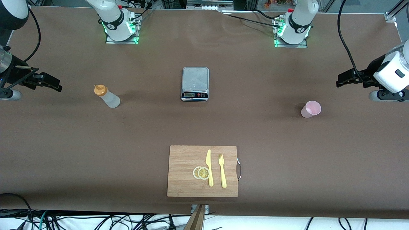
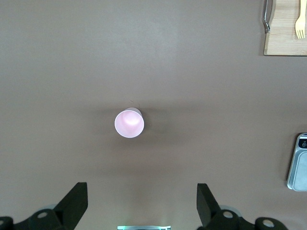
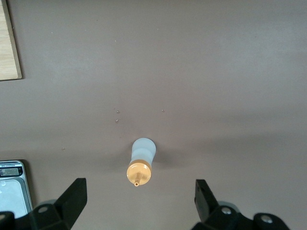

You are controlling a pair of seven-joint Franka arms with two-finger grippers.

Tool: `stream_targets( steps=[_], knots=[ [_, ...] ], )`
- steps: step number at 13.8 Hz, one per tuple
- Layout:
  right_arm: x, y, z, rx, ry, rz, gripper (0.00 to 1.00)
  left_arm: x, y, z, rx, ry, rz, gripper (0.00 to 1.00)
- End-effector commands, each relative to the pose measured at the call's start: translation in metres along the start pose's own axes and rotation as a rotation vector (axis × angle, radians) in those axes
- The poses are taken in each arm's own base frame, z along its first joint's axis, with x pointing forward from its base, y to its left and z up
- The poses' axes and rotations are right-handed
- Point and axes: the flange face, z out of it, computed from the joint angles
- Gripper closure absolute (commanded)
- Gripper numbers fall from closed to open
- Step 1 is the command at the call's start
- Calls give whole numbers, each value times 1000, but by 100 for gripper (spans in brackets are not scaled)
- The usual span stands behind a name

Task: Add sauce to pink cup with both arms

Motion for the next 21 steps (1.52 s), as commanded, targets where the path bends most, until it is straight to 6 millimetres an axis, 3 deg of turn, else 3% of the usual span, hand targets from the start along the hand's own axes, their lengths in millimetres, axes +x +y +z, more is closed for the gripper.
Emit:
stream_targets(
  steps=[1,21],
  knots=[
    [-9,3,-8,4,-8,12,0,5,3,-3,-19,-4,5,0],
    [-9,3,-8,4,-8,3,0,10,3,-7,-19,7,5,0]
  ],
)
